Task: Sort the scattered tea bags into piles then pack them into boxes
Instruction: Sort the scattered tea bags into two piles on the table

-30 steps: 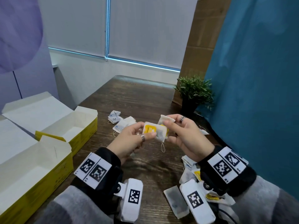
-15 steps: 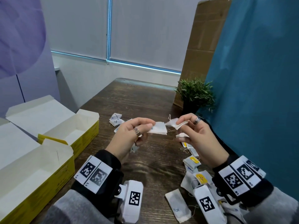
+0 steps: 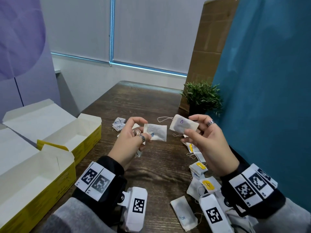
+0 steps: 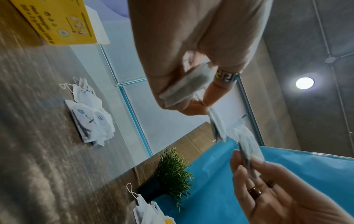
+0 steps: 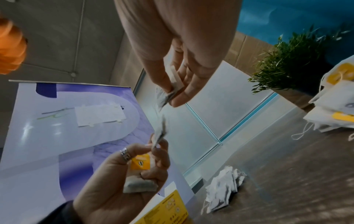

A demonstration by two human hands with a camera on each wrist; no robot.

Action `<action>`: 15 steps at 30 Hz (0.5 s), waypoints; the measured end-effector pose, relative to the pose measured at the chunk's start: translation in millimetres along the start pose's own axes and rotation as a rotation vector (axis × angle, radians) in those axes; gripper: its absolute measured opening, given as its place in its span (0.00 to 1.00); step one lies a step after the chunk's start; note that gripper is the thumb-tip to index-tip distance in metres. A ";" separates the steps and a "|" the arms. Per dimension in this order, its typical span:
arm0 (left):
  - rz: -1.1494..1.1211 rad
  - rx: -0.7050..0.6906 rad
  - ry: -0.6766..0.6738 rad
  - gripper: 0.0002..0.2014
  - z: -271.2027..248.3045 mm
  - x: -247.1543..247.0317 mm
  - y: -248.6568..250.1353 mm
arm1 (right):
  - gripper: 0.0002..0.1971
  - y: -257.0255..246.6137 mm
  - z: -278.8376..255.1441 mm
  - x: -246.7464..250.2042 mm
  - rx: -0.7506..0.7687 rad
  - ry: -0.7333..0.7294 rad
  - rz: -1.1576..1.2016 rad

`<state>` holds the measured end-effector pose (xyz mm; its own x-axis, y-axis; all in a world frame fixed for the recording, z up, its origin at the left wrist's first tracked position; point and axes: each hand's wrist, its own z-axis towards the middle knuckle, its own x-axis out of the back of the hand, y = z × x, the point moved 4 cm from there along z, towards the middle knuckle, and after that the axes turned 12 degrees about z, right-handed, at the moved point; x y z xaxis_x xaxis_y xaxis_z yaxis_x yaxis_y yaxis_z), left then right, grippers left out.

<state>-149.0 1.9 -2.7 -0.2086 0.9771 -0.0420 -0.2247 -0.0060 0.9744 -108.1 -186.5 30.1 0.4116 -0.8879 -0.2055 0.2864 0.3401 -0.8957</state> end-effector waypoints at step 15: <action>-0.018 0.286 0.131 0.14 13.2 19.0 -25.8 | 0.09 36.9 80.2 100.7 -0.410 0.296 -0.389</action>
<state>-134.6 23.5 -25.7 -0.3321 0.9406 -0.0700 0.0436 0.0894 0.9950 13.4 -238.5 8.0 0.0709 -0.9905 0.1177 -0.0113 -0.1188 -0.9929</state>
